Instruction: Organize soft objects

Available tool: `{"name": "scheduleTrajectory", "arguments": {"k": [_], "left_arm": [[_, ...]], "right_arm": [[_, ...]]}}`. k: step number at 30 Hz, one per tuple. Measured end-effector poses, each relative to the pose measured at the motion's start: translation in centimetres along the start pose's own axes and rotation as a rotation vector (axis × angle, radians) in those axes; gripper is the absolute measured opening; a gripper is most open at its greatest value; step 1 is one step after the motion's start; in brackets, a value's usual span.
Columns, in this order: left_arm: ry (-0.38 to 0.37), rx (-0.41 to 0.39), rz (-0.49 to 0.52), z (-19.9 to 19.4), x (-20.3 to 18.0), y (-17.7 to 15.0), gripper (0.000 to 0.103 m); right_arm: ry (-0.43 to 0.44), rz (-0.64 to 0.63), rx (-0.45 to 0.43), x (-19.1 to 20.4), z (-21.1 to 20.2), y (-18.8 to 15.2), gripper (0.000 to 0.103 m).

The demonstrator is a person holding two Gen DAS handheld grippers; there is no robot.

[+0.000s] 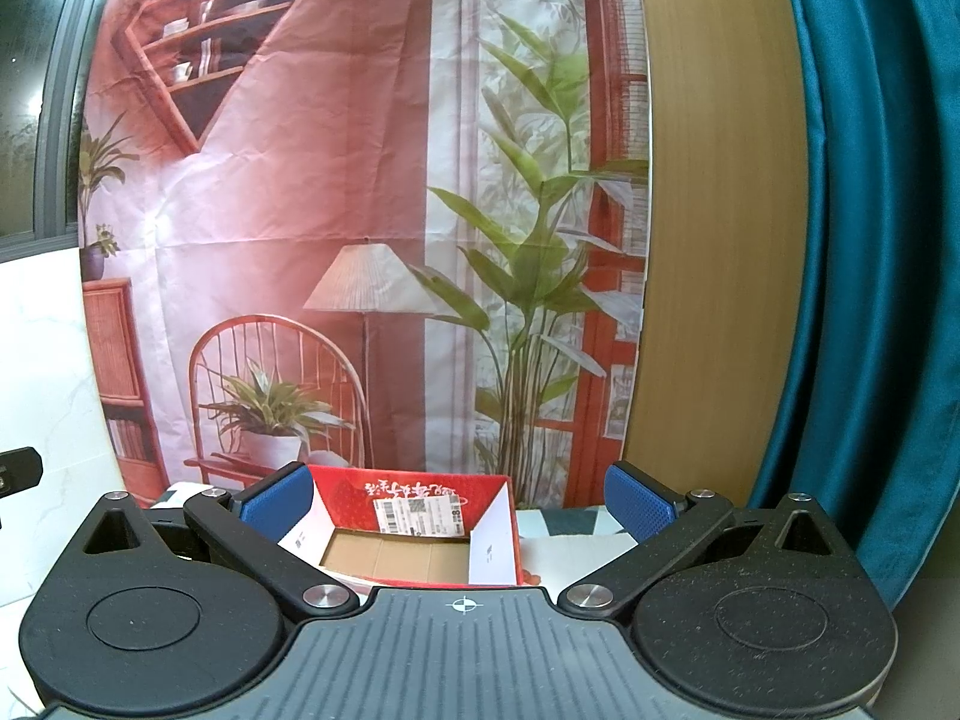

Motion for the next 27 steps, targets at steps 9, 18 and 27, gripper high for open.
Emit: {"name": "scheduleTrajectory", "arguments": {"k": [9,18,27], "left_arm": [[0.000,0.000,0.000,0.01,-0.02,-0.02,0.103],[-0.001,0.000,0.000,0.01,-0.03,-0.02,0.103],[-0.005,0.003,-0.002,-0.05,-0.30,-0.18,0.103]], "right_arm": [[0.000,0.000,0.001,-0.06,-0.09,0.10,0.103],[0.000,0.000,0.001,-0.10,-0.14,0.11,0.103],[0.001,0.000,0.003,0.02,0.01,0.02,0.103]]}}
Point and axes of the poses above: each gripper's, at about its wrist camera, not at the fingertips, and z roughly the way its jaws point, x to its left, y to its top, the point moved 9 cm from there along z, roughly the way its jaws point, and after that the axes turned 15 degrees about x, right-handed, at the moved point
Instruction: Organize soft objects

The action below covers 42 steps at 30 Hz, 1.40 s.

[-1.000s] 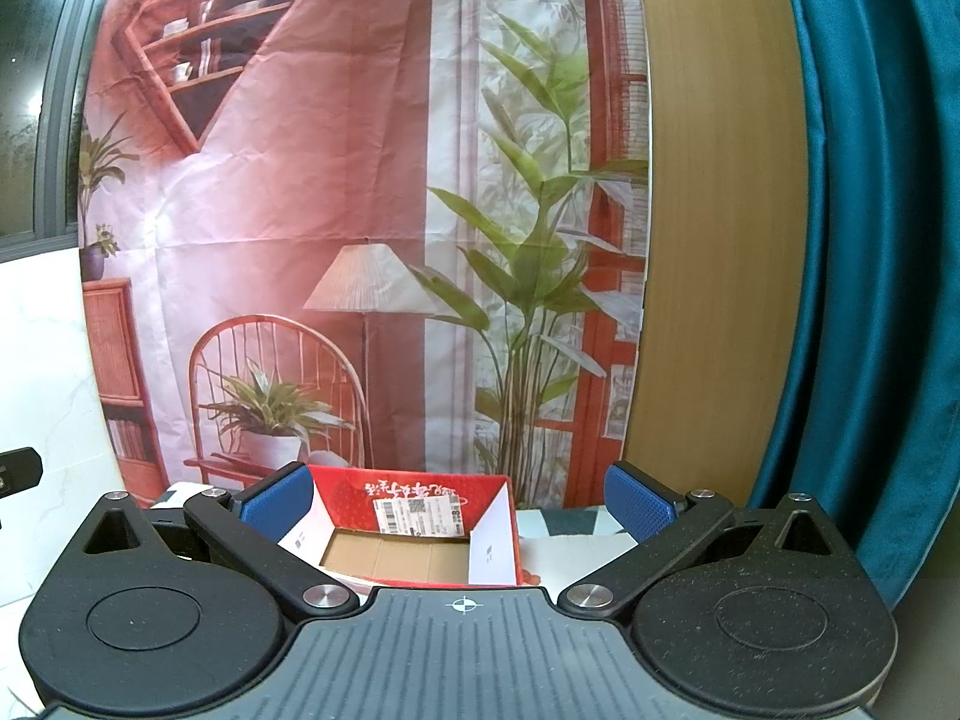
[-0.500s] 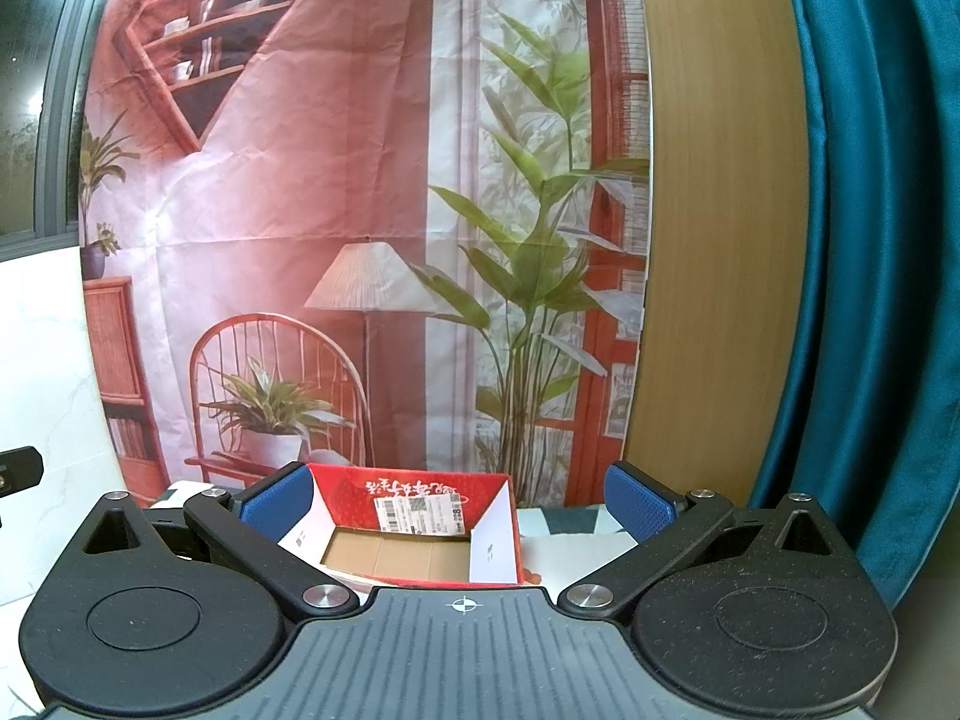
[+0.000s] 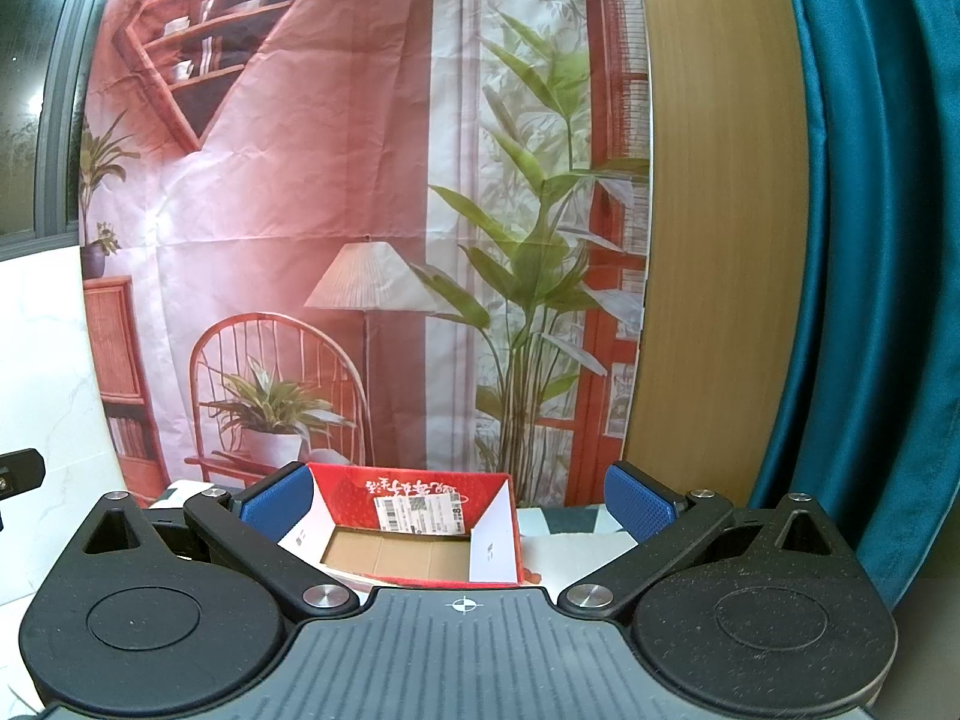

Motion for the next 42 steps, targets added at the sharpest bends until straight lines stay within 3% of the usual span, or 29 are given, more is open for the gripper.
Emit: {"name": "scheduleTrajectory", "arguments": {"k": [13,21,25,32,39,42], "left_arm": [[0.002,0.011,-0.005,0.5,0.1,-0.3,0.103],[-0.013,0.062,-0.032,2.9,0.4,-1.5,0.103],[-0.001,0.111,-0.023,5.7,0.5,-2.6,0.103],[-0.042,0.225,-0.023,12.0,0.6,-5.5,0.103],[-0.024,0.257,-0.003,16.3,0.3,-7.7,0.103],[-0.052,0.236,-0.018,17.3,0.0,-8.2,0.103]], "right_arm": [[0.008,0.001,0.001,0.2,-0.3,-0.4,0.103],[0.072,0.035,0.016,1.1,1.2,-2.2,0.103],[0.118,0.057,0.045,0.7,3.7,-3.7,0.103],[0.100,0.063,0.143,0.7,10.0,-7.3,0.103],[0.068,0.077,0.228,0.6,15.5,-10.8,0.103],[0.064,0.085,0.255,0.5,17.4,-11.8,0.103]]}}
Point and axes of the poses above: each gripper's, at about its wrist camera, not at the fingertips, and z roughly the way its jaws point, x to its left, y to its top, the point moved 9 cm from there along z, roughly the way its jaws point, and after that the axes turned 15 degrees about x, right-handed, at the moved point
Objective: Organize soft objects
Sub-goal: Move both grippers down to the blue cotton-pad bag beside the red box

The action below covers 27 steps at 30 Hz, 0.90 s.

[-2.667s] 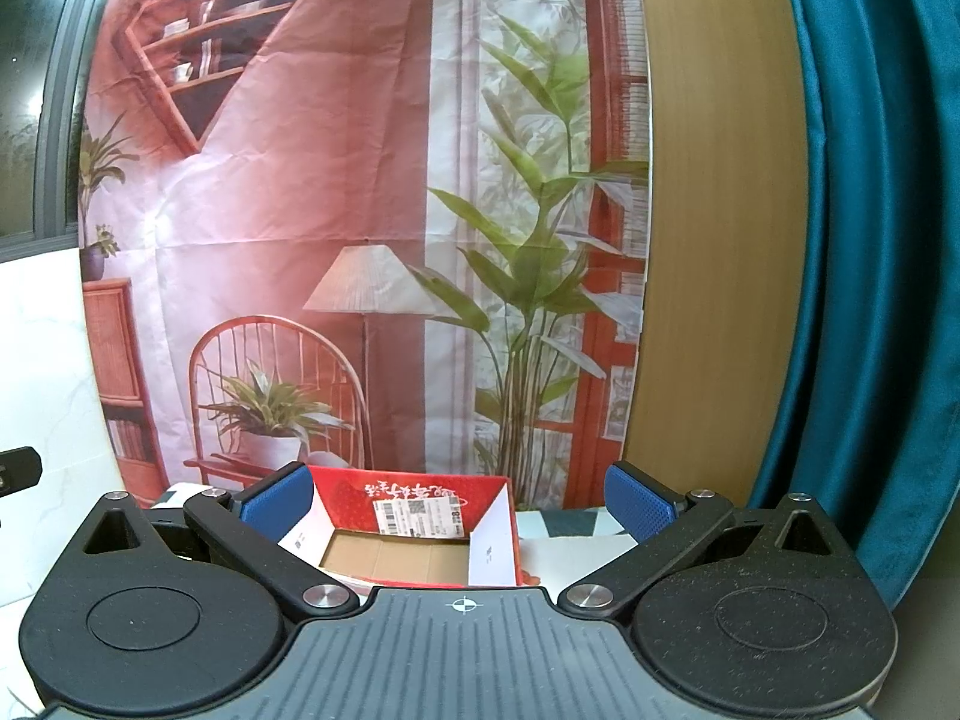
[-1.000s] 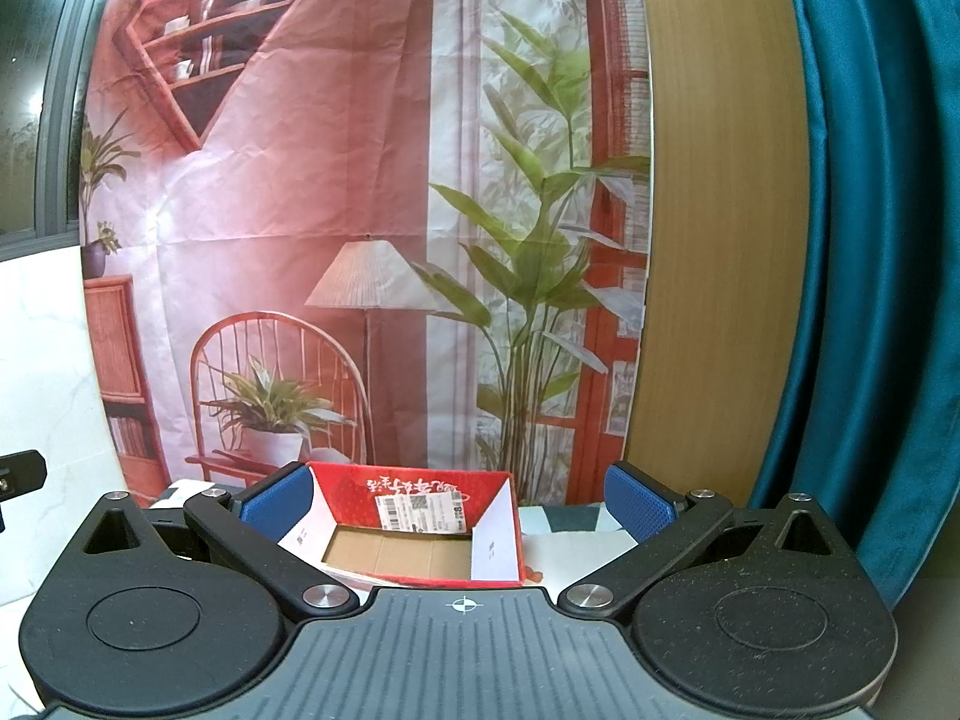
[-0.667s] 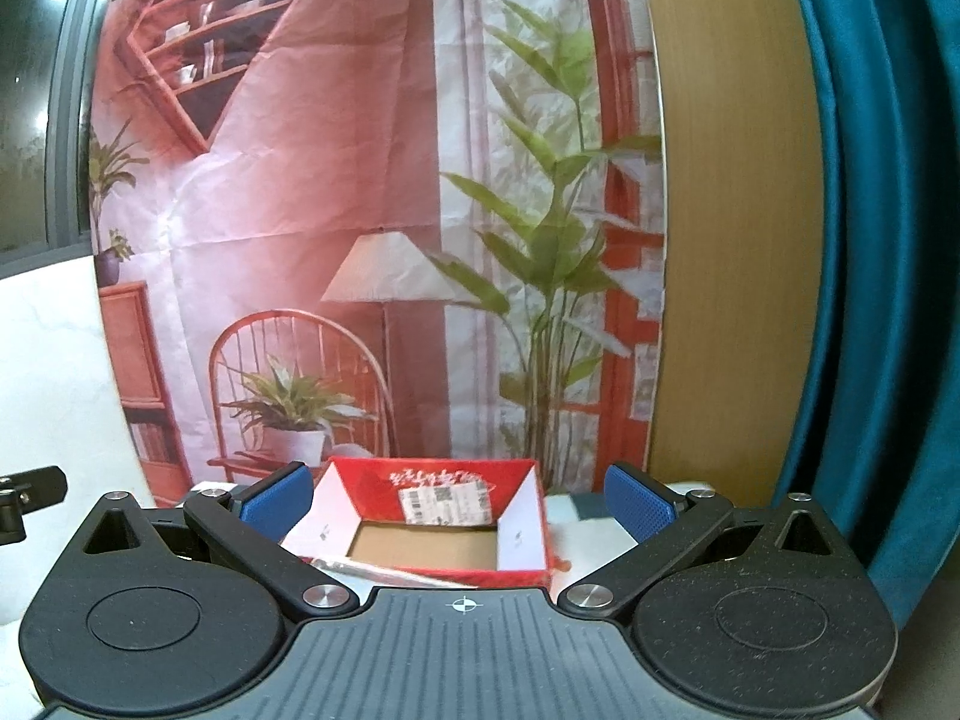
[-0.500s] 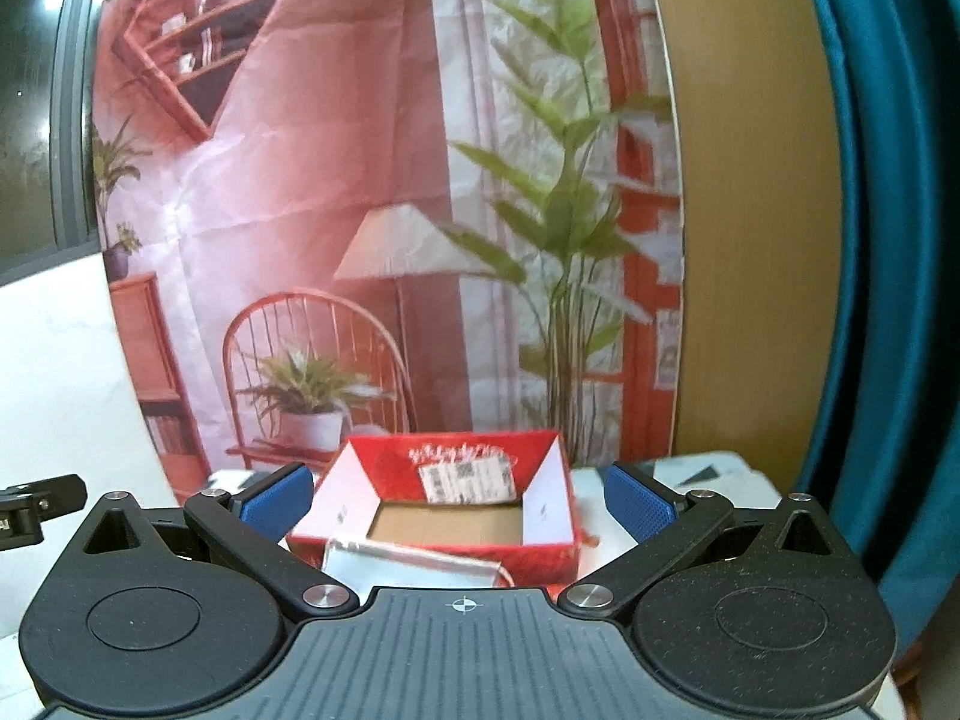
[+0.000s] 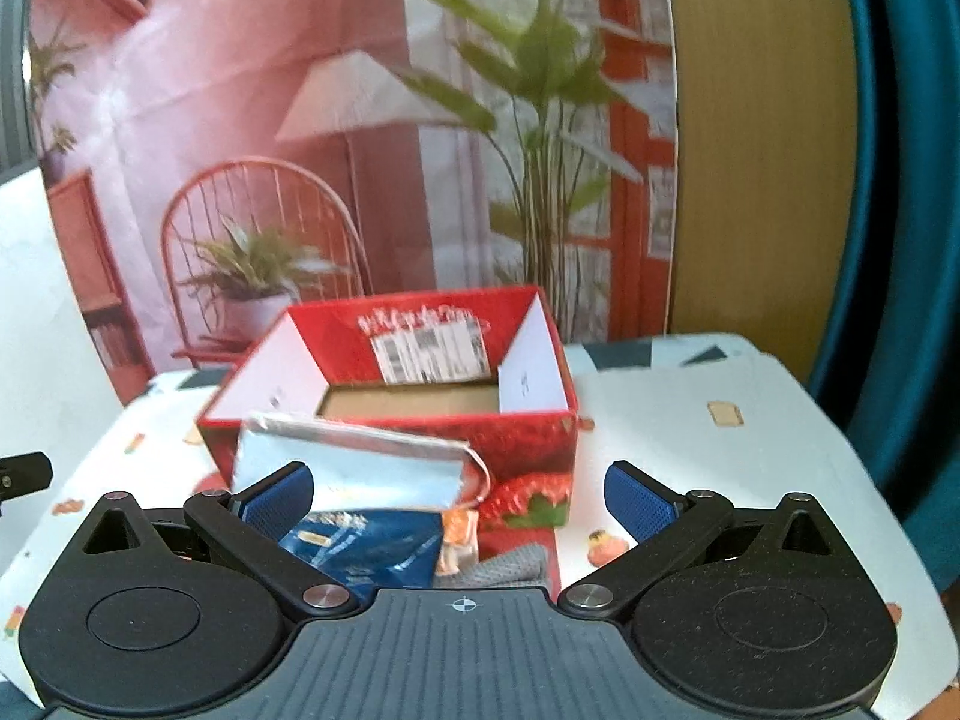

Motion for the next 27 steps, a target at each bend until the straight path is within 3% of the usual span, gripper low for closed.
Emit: {"name": "scheduleTrajectory", "arguments": {"k": [5,8,16,21,27], "left_arm": [[-0.075,-0.064,-0.054,1.4,-0.3,-0.3,0.103],[-0.053,-0.050,-0.088,2.6,-0.5,-0.2,0.103],[0.035,0.075,0.074,6.4,-2.8,-0.8,0.103],[0.063,0.073,0.145,7.2,-3.9,-1.4,0.103],[0.011,0.117,0.145,8.5,-4.7,-1.5,0.103]], "right_arm": [[0.001,-0.003,0.041,-0.2,2.6,-0.3,0.103],[0.021,-0.012,0.065,-0.1,4.0,-0.4,0.103],[0.042,-0.115,0.123,1.4,6.6,-1.5,0.103],[0.069,-0.152,0.153,2.3,8.1,-2.2,0.101],[0.127,-0.123,0.197,2.1,9.6,-2.7,0.093]]}}
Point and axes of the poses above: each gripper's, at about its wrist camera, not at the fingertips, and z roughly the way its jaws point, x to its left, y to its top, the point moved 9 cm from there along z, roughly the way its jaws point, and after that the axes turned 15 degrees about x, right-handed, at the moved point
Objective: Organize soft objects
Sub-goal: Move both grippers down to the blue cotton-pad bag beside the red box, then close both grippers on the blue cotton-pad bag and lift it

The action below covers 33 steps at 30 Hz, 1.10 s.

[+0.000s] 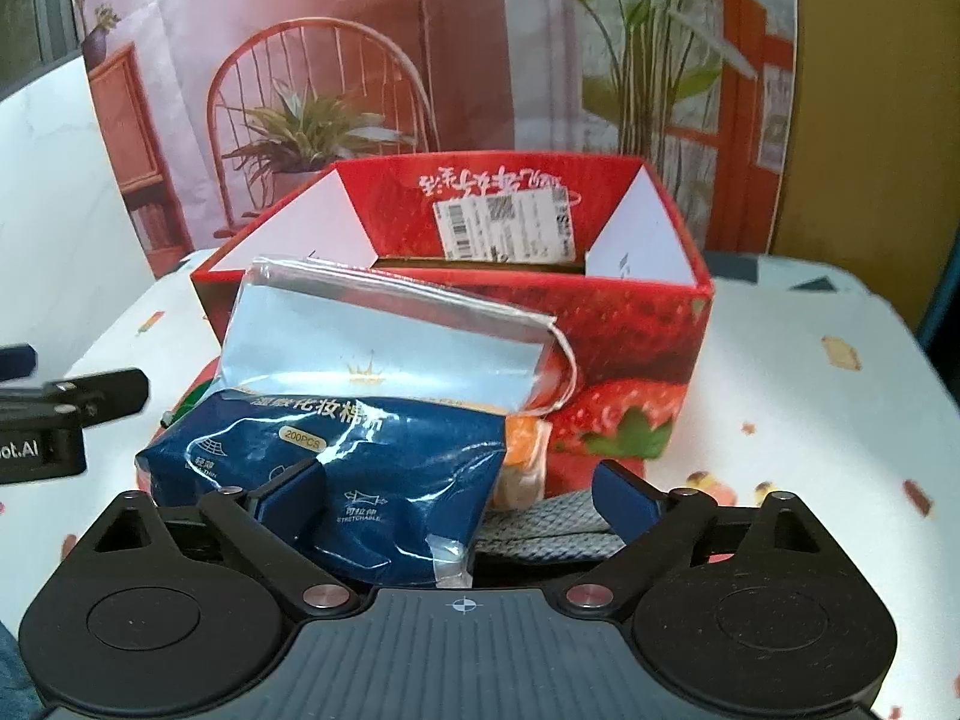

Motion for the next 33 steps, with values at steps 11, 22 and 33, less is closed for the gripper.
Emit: {"name": "scheduleTrajectory", "arguments": {"k": [11,22,33], "left_arm": [[-0.075,0.043,-0.008,0.2,-1.0,0.1,0.095],[-0.230,0.104,0.016,0.8,-2.9,-0.6,0.067],[-0.396,0.197,-0.038,3.8,-4.4,-1.4,0.067]], "right_arm": [[0.071,0.039,0.024,-0.3,-0.1,-0.1,0.077],[0.111,0.049,0.028,-0.2,-0.5,-0.6,0.063],[0.148,0.046,0.057,0.0,0.9,-0.3,0.061]]}}
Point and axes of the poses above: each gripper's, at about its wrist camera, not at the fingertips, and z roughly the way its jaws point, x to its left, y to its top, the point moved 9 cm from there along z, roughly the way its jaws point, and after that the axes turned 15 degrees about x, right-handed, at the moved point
